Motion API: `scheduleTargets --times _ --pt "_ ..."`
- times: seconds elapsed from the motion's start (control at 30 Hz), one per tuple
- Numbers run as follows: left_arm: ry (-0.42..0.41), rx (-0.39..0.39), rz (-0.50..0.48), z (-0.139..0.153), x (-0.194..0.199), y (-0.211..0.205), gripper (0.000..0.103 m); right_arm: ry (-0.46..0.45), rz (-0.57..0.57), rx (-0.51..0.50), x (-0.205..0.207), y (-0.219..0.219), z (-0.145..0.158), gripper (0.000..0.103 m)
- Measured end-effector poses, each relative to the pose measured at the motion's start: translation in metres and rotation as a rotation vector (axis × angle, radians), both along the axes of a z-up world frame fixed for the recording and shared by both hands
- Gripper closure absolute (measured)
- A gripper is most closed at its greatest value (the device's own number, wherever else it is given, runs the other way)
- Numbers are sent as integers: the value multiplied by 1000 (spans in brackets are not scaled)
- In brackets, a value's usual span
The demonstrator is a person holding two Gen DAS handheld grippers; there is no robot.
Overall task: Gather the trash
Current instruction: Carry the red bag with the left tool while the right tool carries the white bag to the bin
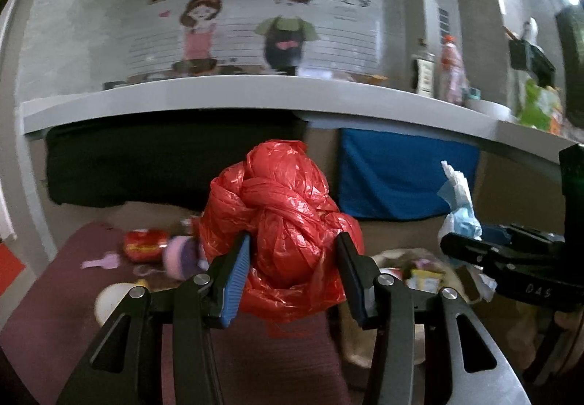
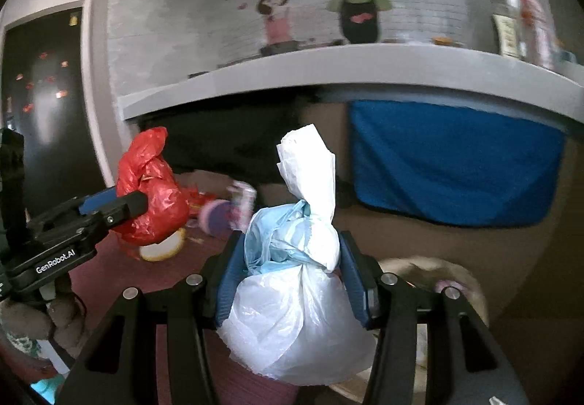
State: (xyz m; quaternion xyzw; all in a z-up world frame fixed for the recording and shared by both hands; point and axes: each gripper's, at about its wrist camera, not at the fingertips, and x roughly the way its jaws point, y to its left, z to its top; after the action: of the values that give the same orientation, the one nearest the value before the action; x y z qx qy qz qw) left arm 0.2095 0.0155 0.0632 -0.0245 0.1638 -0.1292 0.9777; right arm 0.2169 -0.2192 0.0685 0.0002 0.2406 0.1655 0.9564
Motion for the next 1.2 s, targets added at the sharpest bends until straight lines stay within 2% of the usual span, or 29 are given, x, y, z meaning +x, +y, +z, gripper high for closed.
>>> scheduleTargets --times 0.13,0.27,0.43,0.63,0.8,0.93,1.03,1.2 --pt "7 -1 -51 -5 -1 -32 55 14 -56 12 -8 -34 -6 55" --pt "20 1 -62 -8 -3 -50 55 30 -85 41 -11 -55 -11 55" --pt "27 -11 -56 -10 -12 -59 55 34 -91 45 -19 -65 -17 55" --pt "59 -46 -129 -12 2 -66 55 40 -160 87 -11 -81 -25 55" --pt "132 -81 -180 -27 31 -72 55 68 -183 87 1 -88 -40 55" --pt "161 -52 -210 -44 55 -90 55 103 -192 62 19 -93 -55 55" --pt "231 -50 -241 -60 75 -101 55 114 -192 72 31 -100 -61 55" --pt "362 -69 -269 -86 113 -116 55 145 -197 154 53 -122 -69 55"
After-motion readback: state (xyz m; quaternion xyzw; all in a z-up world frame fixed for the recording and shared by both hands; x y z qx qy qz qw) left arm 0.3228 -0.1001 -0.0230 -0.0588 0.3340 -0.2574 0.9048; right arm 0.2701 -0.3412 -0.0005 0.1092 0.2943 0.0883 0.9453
